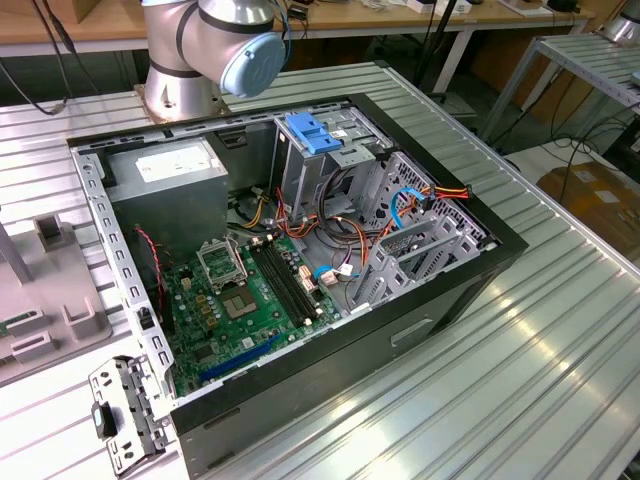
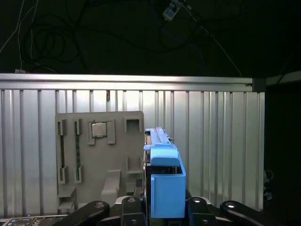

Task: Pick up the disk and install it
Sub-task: 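Pick up the disk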

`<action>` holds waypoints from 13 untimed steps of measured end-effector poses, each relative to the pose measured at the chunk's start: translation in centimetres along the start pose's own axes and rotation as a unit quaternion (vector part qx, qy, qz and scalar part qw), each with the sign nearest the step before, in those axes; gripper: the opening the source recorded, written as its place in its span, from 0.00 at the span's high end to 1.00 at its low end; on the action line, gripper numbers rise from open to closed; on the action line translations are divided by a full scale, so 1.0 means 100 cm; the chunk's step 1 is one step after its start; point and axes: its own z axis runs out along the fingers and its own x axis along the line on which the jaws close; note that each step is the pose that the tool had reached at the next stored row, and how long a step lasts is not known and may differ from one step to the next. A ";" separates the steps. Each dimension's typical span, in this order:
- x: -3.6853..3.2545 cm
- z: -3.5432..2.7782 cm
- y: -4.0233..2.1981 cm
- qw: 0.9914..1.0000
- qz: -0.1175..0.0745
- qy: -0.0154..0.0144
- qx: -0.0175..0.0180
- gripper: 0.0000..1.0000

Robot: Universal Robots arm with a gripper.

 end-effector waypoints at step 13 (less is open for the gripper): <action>0.0006 0.0000 -0.0115 1.000 0.000 0.000 0.000 0.64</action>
